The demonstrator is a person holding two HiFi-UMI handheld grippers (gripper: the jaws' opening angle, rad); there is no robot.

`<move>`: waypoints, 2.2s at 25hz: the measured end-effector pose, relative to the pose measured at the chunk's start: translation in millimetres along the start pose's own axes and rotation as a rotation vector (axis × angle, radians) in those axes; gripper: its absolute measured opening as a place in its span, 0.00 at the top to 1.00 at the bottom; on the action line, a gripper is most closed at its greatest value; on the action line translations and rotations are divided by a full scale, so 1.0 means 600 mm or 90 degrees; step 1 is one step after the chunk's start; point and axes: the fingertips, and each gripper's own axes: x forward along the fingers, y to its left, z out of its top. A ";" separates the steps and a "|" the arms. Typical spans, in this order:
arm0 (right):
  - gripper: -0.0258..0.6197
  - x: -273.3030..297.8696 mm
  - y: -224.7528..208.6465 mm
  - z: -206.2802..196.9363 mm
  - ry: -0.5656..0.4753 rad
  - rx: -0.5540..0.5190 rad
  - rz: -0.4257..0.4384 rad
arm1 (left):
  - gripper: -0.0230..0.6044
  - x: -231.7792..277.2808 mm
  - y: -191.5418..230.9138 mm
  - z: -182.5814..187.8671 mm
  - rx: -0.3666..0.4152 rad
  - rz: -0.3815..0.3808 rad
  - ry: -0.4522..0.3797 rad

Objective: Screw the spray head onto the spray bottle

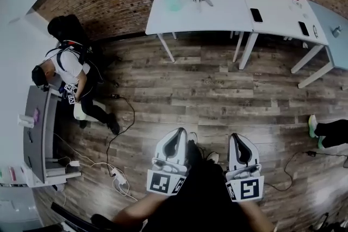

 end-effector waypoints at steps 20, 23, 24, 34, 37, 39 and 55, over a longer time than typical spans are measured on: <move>0.95 0.240 0.041 0.028 0.027 -0.062 -0.042 | 0.96 0.109 0.220 0.001 -0.084 0.003 -0.030; 0.95 0.277 0.058 0.030 0.035 -0.072 -0.032 | 0.96 0.124 0.276 0.002 -0.104 0.034 -0.032; 0.95 0.288 0.061 0.030 0.040 -0.076 -0.032 | 0.96 0.129 0.284 0.004 -0.100 0.034 -0.033; 0.95 0.367 0.079 0.036 0.044 -0.074 -0.036 | 0.96 0.155 0.336 0.026 -0.067 0.015 -0.044; 0.95 0.376 0.095 0.029 0.051 -0.076 -0.025 | 0.96 0.151 0.348 0.022 -0.068 0.020 -0.042; 0.95 0.378 0.099 0.023 0.059 -0.078 -0.021 | 0.96 0.143 0.351 0.018 -0.070 0.027 -0.040; 0.95 0.425 0.072 0.023 0.061 -0.082 0.035 | 0.96 0.178 0.347 0.017 -0.051 0.074 -0.040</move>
